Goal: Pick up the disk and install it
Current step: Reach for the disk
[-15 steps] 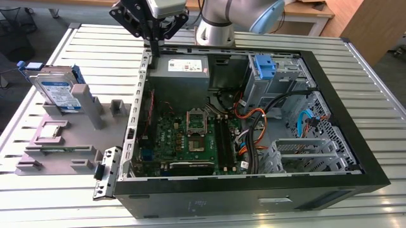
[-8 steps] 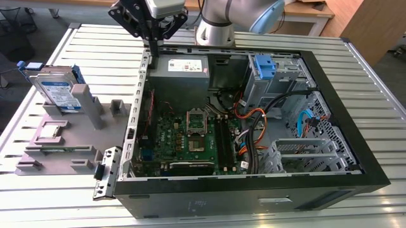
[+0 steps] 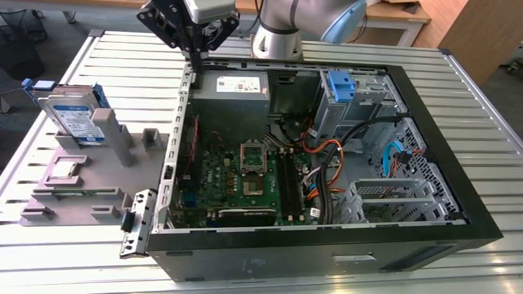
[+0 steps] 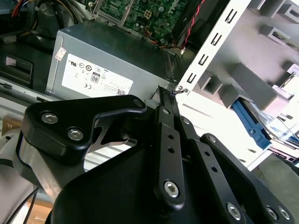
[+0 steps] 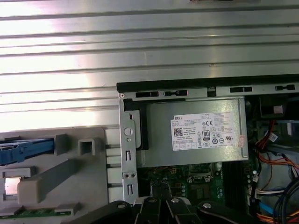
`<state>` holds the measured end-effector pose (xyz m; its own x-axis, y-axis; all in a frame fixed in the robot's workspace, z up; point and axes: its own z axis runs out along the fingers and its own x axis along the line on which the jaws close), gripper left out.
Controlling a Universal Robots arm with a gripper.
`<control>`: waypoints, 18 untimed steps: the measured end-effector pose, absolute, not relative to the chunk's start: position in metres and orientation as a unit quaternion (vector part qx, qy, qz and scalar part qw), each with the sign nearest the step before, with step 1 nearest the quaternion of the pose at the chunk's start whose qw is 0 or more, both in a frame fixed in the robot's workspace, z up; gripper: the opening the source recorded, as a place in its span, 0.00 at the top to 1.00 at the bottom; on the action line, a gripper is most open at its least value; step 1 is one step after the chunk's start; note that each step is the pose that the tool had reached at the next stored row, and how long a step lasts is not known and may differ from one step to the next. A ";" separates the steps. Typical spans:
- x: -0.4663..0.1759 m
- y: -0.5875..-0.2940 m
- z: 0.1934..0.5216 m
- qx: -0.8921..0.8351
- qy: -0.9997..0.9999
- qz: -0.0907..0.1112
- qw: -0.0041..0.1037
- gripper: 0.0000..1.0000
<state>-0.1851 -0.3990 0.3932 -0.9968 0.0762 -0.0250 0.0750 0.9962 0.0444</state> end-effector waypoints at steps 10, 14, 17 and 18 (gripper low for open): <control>-0.194 -0.399 0.393 0.038 0.999 0.022 0.013 0.89; -0.199 -0.399 0.393 0.038 0.999 0.022 0.013 0.89; -0.202 -0.399 0.393 0.038 0.999 0.022 0.013 0.89; -0.204 -0.399 0.393 0.038 0.999 0.022 0.013 0.89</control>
